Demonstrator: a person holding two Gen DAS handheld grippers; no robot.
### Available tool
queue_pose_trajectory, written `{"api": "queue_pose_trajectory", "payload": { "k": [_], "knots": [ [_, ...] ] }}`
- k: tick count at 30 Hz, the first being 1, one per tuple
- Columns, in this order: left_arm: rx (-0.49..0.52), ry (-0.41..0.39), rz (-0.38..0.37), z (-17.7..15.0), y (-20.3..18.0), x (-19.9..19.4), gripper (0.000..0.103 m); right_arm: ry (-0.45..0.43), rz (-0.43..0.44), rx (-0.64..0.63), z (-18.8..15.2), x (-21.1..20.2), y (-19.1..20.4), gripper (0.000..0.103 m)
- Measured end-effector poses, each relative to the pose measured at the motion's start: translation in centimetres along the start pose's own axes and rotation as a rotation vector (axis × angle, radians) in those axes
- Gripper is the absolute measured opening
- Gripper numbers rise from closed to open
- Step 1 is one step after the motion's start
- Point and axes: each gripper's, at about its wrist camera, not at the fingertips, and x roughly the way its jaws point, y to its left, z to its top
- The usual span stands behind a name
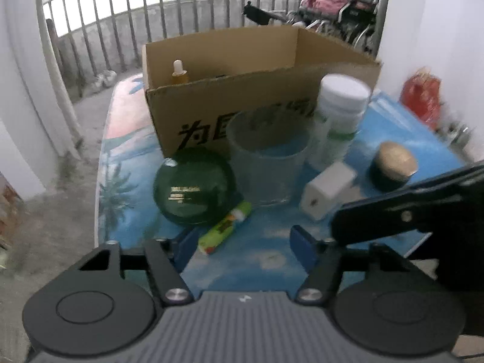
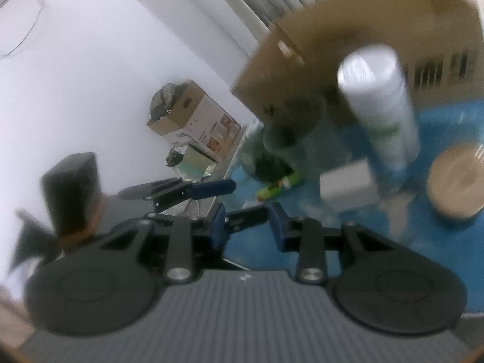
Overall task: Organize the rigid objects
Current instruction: 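Move the right gripper back over the table to the green lip balm tube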
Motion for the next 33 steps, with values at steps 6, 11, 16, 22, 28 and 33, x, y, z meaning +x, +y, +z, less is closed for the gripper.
{"api": "queue_pose_trajectory", "payload": {
  "k": [6,11,16,22,28,33],
  "knots": [
    [0.025,0.009,0.071,-1.0,0.5,1.8,0.052,0.007,-0.012,0.072,-0.7,2.8,-1.0,0.030],
    [0.019,-0.007,0.042,-1.1,0.6,2.9,0.047,0.009,-0.020,0.085,-0.2,3.7,-0.9,0.030],
    [0.019,0.010,-0.009,-1.6,0.5,1.8,0.037,-0.004,-0.051,0.094,-0.3,3.5,-1.2,0.030],
    [0.029,0.005,-0.029,-2.1,-0.5,0.6,0.044,-0.011,-0.072,0.122,-0.5,3.3,-1.7,0.030],
    [0.035,0.013,-0.001,-1.6,-0.7,2.1,0.041,-0.007,-0.093,0.142,-0.4,3.9,-1.9,0.030],
    [0.014,0.025,0.009,-2.1,-0.3,2.8,0.017,-0.016,-0.094,0.144,-0.2,4.5,-1.8,0.030]
  ]
}}
